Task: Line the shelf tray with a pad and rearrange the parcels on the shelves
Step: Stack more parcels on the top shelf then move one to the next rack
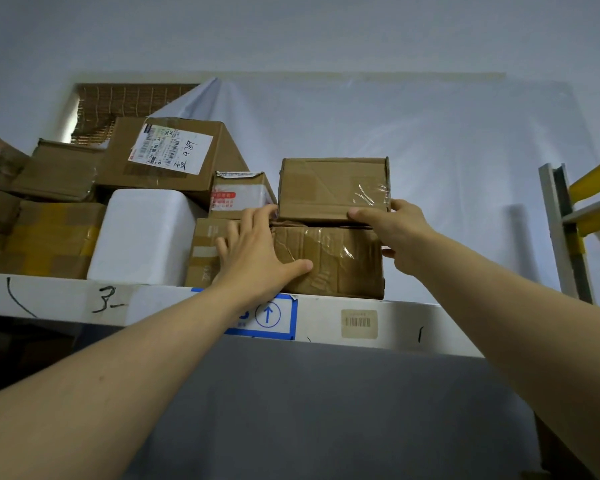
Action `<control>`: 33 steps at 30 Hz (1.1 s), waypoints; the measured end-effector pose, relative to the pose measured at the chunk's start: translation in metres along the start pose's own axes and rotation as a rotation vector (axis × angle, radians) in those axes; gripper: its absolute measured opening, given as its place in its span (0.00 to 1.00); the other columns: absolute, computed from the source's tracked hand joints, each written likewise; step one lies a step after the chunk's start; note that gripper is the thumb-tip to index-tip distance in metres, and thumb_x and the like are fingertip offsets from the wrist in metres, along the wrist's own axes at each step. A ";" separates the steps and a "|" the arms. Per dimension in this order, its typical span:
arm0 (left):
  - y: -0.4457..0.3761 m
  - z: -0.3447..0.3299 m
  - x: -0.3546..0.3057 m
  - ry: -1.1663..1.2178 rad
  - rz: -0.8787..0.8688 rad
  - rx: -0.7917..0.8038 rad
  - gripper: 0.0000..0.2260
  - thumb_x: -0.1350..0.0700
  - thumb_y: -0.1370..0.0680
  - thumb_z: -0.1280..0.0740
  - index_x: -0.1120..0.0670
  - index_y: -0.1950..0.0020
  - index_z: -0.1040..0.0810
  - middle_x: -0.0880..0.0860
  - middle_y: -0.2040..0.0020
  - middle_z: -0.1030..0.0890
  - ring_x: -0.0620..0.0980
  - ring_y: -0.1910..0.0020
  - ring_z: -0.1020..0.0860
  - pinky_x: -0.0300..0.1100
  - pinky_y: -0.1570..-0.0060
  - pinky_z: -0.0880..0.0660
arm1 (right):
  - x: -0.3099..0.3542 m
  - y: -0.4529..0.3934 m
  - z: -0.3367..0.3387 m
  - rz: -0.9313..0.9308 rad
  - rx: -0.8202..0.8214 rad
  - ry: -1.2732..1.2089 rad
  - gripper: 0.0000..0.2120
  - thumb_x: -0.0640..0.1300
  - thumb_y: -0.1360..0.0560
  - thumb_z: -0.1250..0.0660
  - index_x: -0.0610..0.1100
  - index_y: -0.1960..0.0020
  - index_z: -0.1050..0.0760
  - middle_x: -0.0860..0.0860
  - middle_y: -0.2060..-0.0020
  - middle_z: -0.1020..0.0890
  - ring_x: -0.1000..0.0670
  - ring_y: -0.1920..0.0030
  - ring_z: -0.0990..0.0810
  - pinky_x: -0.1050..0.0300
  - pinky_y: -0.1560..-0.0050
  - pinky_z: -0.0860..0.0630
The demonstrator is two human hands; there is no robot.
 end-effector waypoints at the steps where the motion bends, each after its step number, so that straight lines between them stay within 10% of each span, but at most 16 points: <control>1: 0.000 0.000 0.000 0.020 -0.004 -0.011 0.42 0.39 0.30 0.26 0.48 0.23 0.43 0.50 0.25 0.39 0.53 0.26 0.40 0.53 0.29 0.43 | 0.000 0.001 -0.002 0.004 0.009 -0.003 0.17 0.44 0.26 0.24 0.48 0.43 0.29 0.52 0.54 0.21 0.55 0.59 0.22 0.63 0.66 0.31; 10: 0.001 0.000 0.001 0.074 -0.013 -0.026 0.42 0.41 0.30 0.25 0.48 0.23 0.44 0.51 0.25 0.39 0.52 0.26 0.39 0.53 0.29 0.43 | -0.002 0.008 -0.012 0.011 0.035 0.054 0.15 0.41 0.24 0.27 0.50 0.41 0.28 0.53 0.60 0.21 0.56 0.67 0.22 0.68 0.78 0.29; 17: 0.003 0.001 0.001 0.089 -0.021 -0.033 0.40 0.42 0.28 0.26 0.49 0.23 0.42 0.52 0.25 0.38 0.52 0.26 0.38 0.54 0.28 0.44 | -0.004 0.033 -0.001 0.146 0.004 0.336 0.35 0.47 0.24 0.27 0.48 0.21 0.38 0.51 0.41 0.26 0.50 0.46 0.24 0.59 0.51 0.27; 21: 0.010 0.013 0.000 0.195 -0.047 -0.156 0.28 0.48 0.25 0.27 0.52 0.29 0.33 0.53 0.30 0.32 0.53 0.32 0.31 0.51 0.29 0.41 | -0.003 0.062 0.012 0.274 -0.035 0.587 0.33 0.53 0.24 0.28 0.49 0.23 0.35 0.47 0.30 0.28 0.47 0.32 0.28 0.52 0.36 0.28; 26: 0.039 0.026 -0.011 0.420 -0.158 -0.407 0.13 0.55 0.25 0.32 0.56 0.42 0.25 0.54 0.45 0.25 0.55 0.50 0.24 0.53 0.46 0.25 | -0.007 0.121 0.049 0.468 -0.160 0.742 0.18 0.49 0.21 0.32 0.48 0.33 0.25 0.53 0.38 0.23 0.53 0.36 0.28 0.64 0.40 0.34; 33: 0.145 -0.022 -0.070 0.722 -0.213 -0.132 0.10 0.55 0.27 0.32 0.50 0.47 0.25 0.49 0.51 0.24 0.48 0.61 0.28 0.31 0.60 0.32 | -0.067 0.206 0.122 0.418 -0.236 0.793 0.12 0.48 0.23 0.33 0.46 0.42 0.21 0.54 0.46 0.22 0.54 0.42 0.27 0.57 0.39 0.29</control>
Point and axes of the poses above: each hand's wrist, its own y-axis away from the middle knuckle, its own z-axis out of the back of the hand, x = y × z, the point moved 5 cm from there along -y, towards the middle knuckle
